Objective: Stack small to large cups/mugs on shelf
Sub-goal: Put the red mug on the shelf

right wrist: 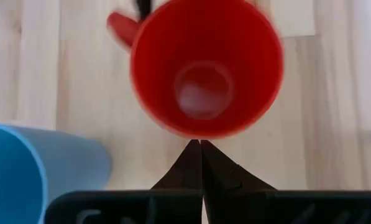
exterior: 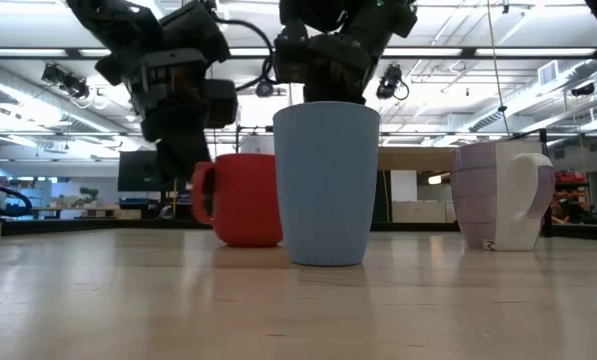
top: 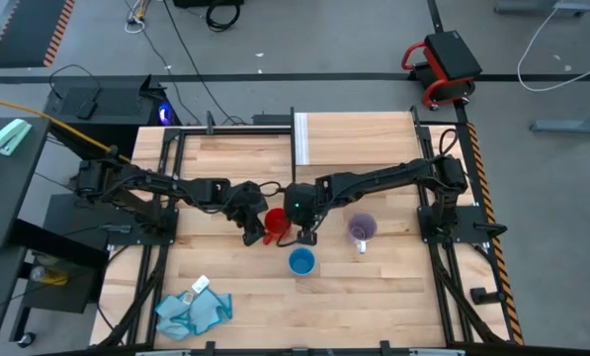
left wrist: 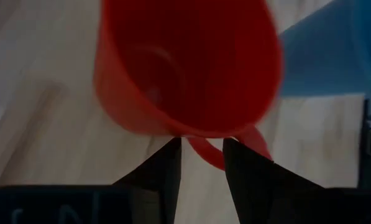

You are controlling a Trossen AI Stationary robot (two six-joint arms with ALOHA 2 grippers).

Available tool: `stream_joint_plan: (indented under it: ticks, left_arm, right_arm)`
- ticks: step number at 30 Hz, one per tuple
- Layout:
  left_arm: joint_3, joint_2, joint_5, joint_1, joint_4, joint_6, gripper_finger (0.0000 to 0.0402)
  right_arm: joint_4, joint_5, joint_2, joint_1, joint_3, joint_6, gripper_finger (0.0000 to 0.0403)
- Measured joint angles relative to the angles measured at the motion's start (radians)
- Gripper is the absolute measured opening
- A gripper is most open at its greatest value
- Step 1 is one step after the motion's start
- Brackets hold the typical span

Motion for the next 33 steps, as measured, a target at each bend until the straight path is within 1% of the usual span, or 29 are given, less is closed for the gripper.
stream_joint_plan:
  ticks: [8, 18, 21, 33]
  left_arm:
    - [-0.001, 0.0, 0.001, -0.006, 0.033, -0.01, 0.0137]
    - [-0.002, 0.0, 0.006, -0.022, 0.071, -0.027, 0.014]
    - [0.002, 0.0, -0.016, -0.027, 0.098, -0.025, 0.0143]
    - [0.002, -0.001, -0.009, -0.029, 0.054, -0.051, 0.0135]
  right_arm:
    - [0.004, -0.005, 0.0, -0.022, 0.0, -0.022, 0.0]
    - [0.035, -0.002, -0.001, -0.048, 0.0, -0.04, 0.0]
    - [0.059, -0.016, -0.001, -0.057, 0.001, -0.039, 0.0]
    - [0.002, 0.004, -0.001, -0.053, 0.001, -0.016, 0.0011]
